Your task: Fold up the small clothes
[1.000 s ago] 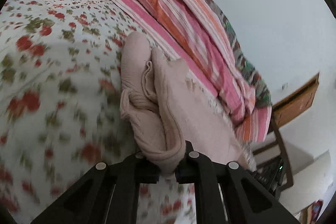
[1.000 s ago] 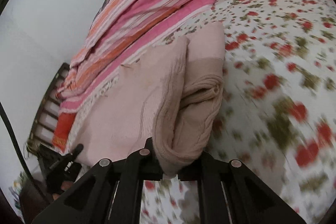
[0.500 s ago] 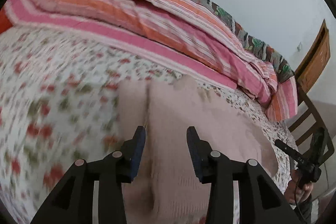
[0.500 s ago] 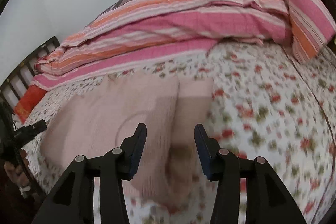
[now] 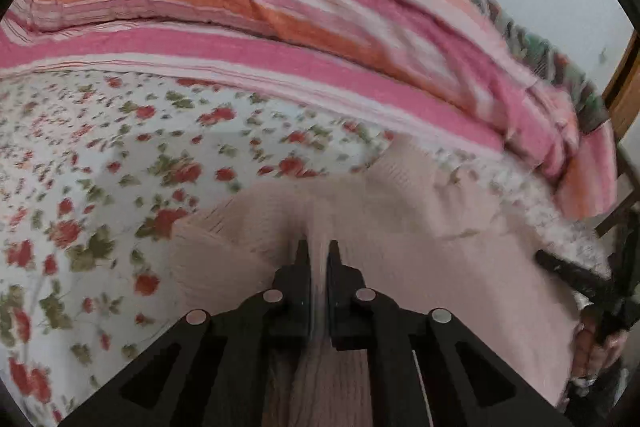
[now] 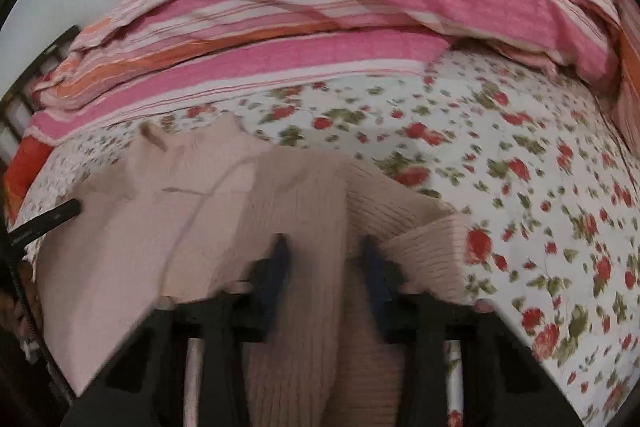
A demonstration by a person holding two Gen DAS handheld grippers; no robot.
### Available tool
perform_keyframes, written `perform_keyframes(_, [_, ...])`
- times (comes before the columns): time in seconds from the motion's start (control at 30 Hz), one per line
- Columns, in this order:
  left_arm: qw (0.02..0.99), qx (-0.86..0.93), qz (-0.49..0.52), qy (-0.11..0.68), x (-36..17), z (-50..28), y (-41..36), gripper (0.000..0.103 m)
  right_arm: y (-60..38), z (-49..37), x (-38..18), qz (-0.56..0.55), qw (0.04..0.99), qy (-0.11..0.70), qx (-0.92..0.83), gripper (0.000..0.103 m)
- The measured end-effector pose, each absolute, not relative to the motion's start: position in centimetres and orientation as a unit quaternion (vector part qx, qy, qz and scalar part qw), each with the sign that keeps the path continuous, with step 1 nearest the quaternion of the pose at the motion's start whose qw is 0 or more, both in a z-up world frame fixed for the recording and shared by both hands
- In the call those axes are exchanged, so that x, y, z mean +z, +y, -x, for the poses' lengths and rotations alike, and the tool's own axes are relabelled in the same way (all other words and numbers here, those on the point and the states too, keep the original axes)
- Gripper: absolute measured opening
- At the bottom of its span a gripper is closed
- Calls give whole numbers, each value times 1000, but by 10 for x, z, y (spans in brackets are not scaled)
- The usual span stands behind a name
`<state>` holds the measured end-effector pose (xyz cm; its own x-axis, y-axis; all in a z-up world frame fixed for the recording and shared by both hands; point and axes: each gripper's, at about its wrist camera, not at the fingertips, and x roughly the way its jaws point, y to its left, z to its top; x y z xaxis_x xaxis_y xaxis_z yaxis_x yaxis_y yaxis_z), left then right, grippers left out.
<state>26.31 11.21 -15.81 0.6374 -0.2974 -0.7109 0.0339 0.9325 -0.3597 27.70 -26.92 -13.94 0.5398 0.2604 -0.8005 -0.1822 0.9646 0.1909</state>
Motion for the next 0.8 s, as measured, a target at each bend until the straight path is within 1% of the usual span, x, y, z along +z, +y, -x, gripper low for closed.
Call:
perform_keyframes(0.1, [908, -111, 196, 353, -138, -254, 123, 7, -272, -272, -125, -55, 899, 412, 140, 5])
perform_keyframes(0.17, [912, -113, 212, 333, -131, -254, 128, 7, -279, -270, -115, -72, 906, 389, 148, 5])
perform_keyframes(0.23, [912, -94, 202, 345, -135, -261, 125, 7, -284, -277, -116, -85, 908, 389, 130, 5])
perform_keyframes(0.33, [894, -69, 186, 403, -159, -276, 118, 7, -282, -295, -142, -74, 887, 447, 84, 5])
perform_keyframes(0.37, [887, -63, 179, 421, -165, -279, 116, 9, -281, -298, -149, -71, 883, 458, 76, 5])
perform_keyframes(0.4, [882, -61, 174, 434, -171, -281, 115, 10, -278, -296, -149, -65, 886, 453, 71, 6])
perform_keyframes(0.47, [882, -69, 178, 432, -170, -278, 117, 10, -274, -291, -142, -46, 895, 440, 62, 10])
perform_keyframes(0.53, [881, -79, 182, 430, -166, -275, 120, 11, -271, -283, -132, -29, 905, 420, 51, 20])
perform_keyframes(0.6, [882, -83, 187, 425, -164, -270, 125, 11, -268, -271, -115, -8, 917, 398, 36, 25])
perform_keyframes(0.67, [881, -91, 198, 419, -164, -268, 133, 15, -260, -260, -98, 0, 925, 378, 40, 39])
perform_keyframes(0.7, [879, -97, 208, 418, -164, -266, 138, 16, -249, -256, -90, 8, 925, 375, 52, 54])
perform_keyframes(0.73, [877, -101, 214, 417, -164, -264, 142, 16, -239, -253, -86, 18, 923, 379, 62, 61])
perform_keyframes(0.8, [877, -108, 221, 413, -161, -260, 151, 16, -210, -247, -84, 31, 917, 386, 92, 61])
